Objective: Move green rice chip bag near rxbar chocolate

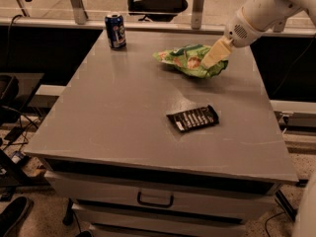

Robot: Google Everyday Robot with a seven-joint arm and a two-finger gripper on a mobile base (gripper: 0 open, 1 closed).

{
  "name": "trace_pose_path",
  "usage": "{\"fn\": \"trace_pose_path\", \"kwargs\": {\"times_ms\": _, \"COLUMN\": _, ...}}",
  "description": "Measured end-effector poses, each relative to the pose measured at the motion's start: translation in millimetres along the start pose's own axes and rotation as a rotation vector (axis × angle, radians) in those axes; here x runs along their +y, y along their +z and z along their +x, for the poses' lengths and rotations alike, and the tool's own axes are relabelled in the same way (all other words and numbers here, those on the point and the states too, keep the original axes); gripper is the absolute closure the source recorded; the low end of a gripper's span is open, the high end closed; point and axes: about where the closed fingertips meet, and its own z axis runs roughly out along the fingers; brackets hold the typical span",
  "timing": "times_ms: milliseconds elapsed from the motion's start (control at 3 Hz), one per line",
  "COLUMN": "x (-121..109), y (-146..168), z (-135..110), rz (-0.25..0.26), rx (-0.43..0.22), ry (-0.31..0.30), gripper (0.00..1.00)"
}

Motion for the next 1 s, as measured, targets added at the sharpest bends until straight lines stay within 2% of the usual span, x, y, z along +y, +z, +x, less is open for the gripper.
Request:
{"fn": "trace_pose_path", "kwargs": {"times_ms": 333, "x": 40.1, "y": -23.2, "z": 13.2, "rz": -0.047, "rx": -0.021, "ry": -0.051, "gripper": 1.0}}
{"fn": "trace_pose_path", "kwargs": {"times_ms": 667, "x": 78.9, "y": -36.6, "z": 30.6, "rz": -0.096, "rx": -0.028, "ry": -0.089, "gripper": 0.84}}
{"fn": "trace_pose_path", "kwargs": {"times_ms": 1000, "x": 99.9, "y": -41.5, "z": 45.8, "rz": -0.129, "rx": -0.026, "ry": -0.097, "gripper": 0.61}}
